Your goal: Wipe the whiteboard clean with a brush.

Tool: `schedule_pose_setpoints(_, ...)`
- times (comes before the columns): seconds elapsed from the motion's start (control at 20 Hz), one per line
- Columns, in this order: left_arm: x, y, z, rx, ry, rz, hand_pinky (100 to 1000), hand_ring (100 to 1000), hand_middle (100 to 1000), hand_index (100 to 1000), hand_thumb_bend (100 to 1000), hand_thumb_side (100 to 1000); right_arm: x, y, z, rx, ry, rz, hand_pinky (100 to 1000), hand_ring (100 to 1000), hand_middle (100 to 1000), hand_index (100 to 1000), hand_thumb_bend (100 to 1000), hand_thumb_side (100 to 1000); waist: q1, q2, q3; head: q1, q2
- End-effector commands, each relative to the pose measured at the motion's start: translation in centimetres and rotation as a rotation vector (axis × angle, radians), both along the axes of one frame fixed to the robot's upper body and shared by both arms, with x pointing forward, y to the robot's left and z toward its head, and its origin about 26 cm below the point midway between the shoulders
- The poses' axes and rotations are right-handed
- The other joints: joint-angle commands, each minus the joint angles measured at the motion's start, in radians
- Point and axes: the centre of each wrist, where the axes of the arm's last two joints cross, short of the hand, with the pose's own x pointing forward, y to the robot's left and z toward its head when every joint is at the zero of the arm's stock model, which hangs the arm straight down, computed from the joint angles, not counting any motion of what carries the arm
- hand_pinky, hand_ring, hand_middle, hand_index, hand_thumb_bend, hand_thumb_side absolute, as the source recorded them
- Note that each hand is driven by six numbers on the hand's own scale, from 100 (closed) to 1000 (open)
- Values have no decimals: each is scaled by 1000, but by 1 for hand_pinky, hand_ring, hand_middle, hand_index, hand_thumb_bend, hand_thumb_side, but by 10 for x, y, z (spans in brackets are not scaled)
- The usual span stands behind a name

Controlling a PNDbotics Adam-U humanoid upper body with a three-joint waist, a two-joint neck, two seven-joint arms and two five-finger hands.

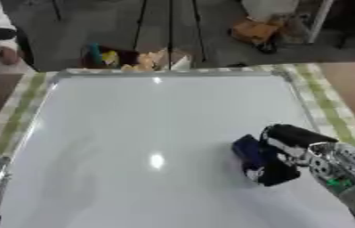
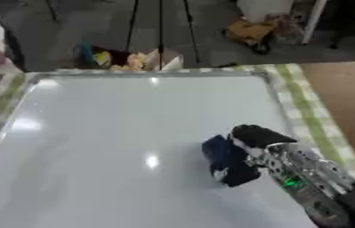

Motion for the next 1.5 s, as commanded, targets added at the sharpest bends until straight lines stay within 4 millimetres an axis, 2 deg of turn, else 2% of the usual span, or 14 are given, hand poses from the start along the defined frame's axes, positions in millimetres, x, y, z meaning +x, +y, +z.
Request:
schedule_pose_setpoints(0.05, -4, -2, 8, 6, -30, -14, 668, 805, 784, 737, 117, 1000, -6, 8, 17, 3, -34, 34, 393, 578, 276, 315, 100, 483, -2, -22, 2, -2, -10)
schedule_pose_setpoints(0.55, -4, -4, 8, 9, -33, -23, 669, 805, 783, 738, 117, 1000, -3, 26, 20, -40, -60, 88, 422, 596, 307, 344, 100, 506, -9, -23, 16, -6, -5)
schedule_pose_setpoints(0.8, -4, -5, 8, 9, -34, -27, 668, 805, 784, 737, 118, 1000, 4, 29, 15, -53, -42, 100, 467, 631, 362, 410, 100, 590, -14, -24, 21, -10, -5)
schedule_pose_setpoints(1.15, -4, -5, 8, 9, -33, -29, 668, 805, 784, 738, 119, 1000, 13, 32, 5, -78, -23, 105, 498, 660, 395, 452, 100, 645, -18, -24, 28, -13, -6)
schedule_pose_setpoints(1.2, -4, -5, 8, 9, -33, -29, 668, 805, 783, 737, 118, 1000, 13, 32, 5, -78, -23, 108, 523, 683, 427, 508, 100, 705, -18, -25, 28, -13, -6)
schedule_pose_setpoints(1.3, -4, -5, 8, 10, -32, -28, 668, 805, 784, 737, 118, 1000, 13, 32, 5, -79, -29, 115, 553, 713, 482, 643, 101, 758, -19, -25, 27, -12, -7)
schedule_pose_setpoints(1.5, -4, -5, 8, 11, -29, -28, 668, 805, 784, 737, 117, 1000, 12, 31, 8, -91, -37, 128, 564, 724, 491, 683, 125, 724, -20, -26, 25, -10, -9)
